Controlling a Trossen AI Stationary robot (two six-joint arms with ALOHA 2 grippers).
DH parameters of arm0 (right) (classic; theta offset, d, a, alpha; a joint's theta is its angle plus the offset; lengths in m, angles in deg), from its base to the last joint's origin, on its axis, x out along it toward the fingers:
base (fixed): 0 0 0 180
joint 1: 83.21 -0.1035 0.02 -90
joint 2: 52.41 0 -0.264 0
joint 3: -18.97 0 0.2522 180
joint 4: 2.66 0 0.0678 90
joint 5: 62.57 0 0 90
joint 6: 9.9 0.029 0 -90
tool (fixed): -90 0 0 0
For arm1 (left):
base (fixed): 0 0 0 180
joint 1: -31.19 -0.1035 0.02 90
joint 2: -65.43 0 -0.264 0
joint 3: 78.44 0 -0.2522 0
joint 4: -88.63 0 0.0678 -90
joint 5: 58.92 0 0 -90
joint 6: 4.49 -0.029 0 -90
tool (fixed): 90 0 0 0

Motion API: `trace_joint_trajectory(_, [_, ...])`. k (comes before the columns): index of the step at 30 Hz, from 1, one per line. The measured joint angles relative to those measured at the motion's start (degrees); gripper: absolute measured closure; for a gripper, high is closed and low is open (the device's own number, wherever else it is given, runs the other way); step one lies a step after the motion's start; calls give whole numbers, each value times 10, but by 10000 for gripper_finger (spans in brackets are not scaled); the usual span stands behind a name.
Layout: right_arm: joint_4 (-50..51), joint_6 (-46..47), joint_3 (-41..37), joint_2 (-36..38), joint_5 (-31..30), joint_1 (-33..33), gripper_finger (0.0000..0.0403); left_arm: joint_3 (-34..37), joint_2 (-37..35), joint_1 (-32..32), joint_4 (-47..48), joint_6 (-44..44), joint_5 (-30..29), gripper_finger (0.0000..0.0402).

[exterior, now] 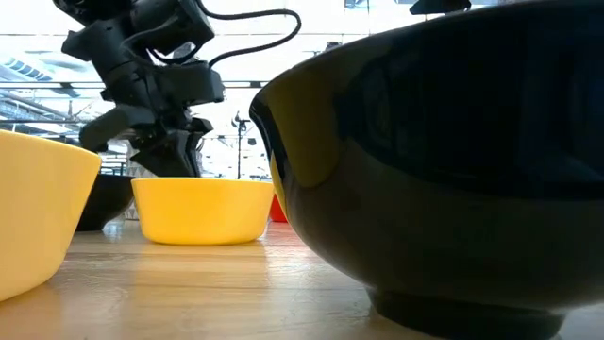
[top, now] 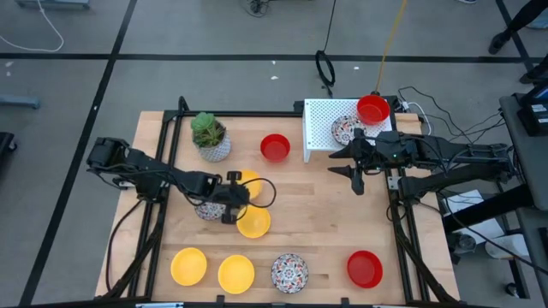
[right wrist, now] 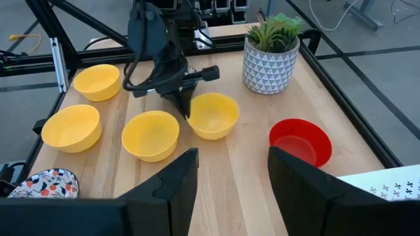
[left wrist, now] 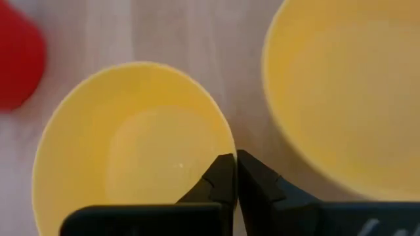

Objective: Pick & Place Mini bowls
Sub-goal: Put the yellow bowl on the shelf

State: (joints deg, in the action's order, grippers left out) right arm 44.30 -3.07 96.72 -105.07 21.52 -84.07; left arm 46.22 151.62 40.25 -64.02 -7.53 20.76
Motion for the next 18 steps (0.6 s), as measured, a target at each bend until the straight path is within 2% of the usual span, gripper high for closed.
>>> trace_joint_trajectory(9, [1, -5, 0, 0, 0, 0, 232, -15, 0, -13, -110, -87, 15, 391])
trace_joint_trajectory(15, [-1, -6, 0, -7, 0, 0, 232, -118, 70, -34, -107, -109, 13, 395])
trace_joint_trajectory(18, [2, -5, -1, -12, 0, 0, 232, -185, 123, -37, -55, -116, 14, 393])
